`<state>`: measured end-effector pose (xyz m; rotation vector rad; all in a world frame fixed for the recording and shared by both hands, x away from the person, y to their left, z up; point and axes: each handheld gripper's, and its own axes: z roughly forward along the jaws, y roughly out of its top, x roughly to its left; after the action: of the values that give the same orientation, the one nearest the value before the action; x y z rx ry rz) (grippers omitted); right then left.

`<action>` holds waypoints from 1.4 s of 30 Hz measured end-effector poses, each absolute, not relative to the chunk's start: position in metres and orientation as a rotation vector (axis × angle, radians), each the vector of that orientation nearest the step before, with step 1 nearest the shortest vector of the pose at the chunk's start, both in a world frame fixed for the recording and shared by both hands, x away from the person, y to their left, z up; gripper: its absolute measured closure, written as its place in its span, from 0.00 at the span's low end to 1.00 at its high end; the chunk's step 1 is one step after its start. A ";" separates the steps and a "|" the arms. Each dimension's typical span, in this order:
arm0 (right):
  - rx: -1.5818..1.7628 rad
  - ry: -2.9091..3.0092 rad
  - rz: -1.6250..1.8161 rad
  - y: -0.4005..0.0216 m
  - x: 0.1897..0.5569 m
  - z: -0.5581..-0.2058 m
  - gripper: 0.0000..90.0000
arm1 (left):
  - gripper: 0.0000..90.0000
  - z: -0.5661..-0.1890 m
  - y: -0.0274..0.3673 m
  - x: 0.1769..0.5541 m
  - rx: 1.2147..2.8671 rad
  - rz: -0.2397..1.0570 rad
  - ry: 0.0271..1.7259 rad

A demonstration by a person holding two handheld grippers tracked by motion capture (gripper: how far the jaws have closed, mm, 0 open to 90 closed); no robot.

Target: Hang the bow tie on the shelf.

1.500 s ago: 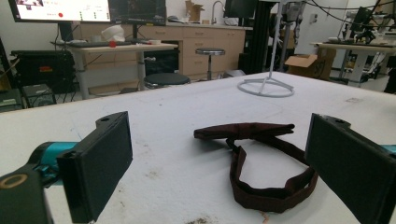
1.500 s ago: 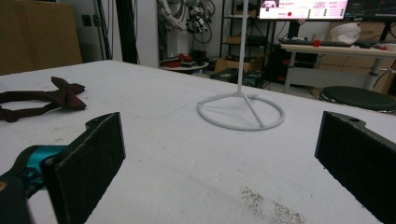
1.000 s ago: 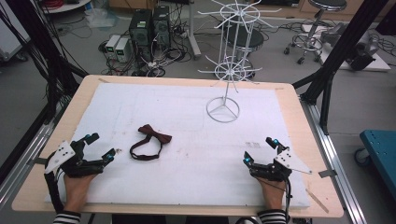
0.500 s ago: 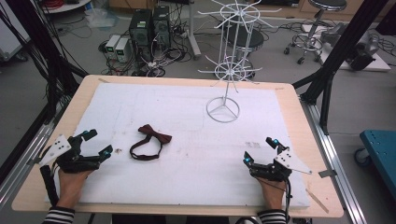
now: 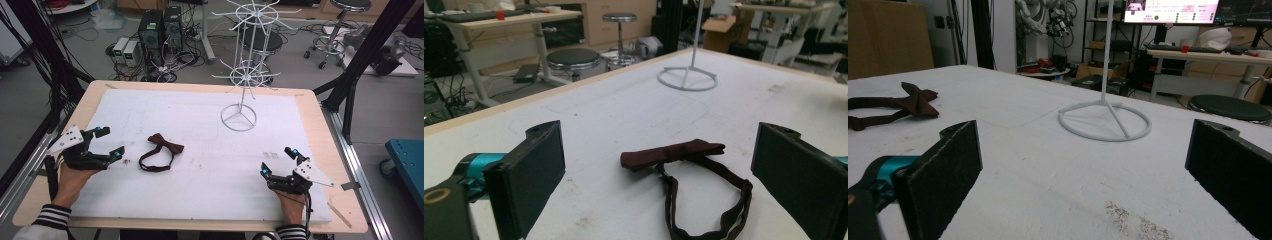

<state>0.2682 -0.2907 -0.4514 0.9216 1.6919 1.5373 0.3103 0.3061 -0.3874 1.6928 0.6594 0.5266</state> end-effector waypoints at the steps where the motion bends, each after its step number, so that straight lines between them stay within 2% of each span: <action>1: 0.921 1.692 1.538 -0.291 0.268 -0.451 0.01 | 0.08 -0.385 0.305 0.313 1.714 0.523 0.653; 18: 0.917 1.693 1.539 -0.291 0.269 -0.451 0.01 | 0.09 -0.361 0.280 0.351 1.931 0.423 0.554; 42: 0.920 1.693 1.540 -0.291 0.269 -0.451 0.01 | 0.09 -0.346 0.255 0.395 2.189 0.377 0.434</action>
<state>0.2686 -0.2912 -0.4513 0.9205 1.6930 1.5396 0.3955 0.2554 -0.3461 2.1894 0.4340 0.3766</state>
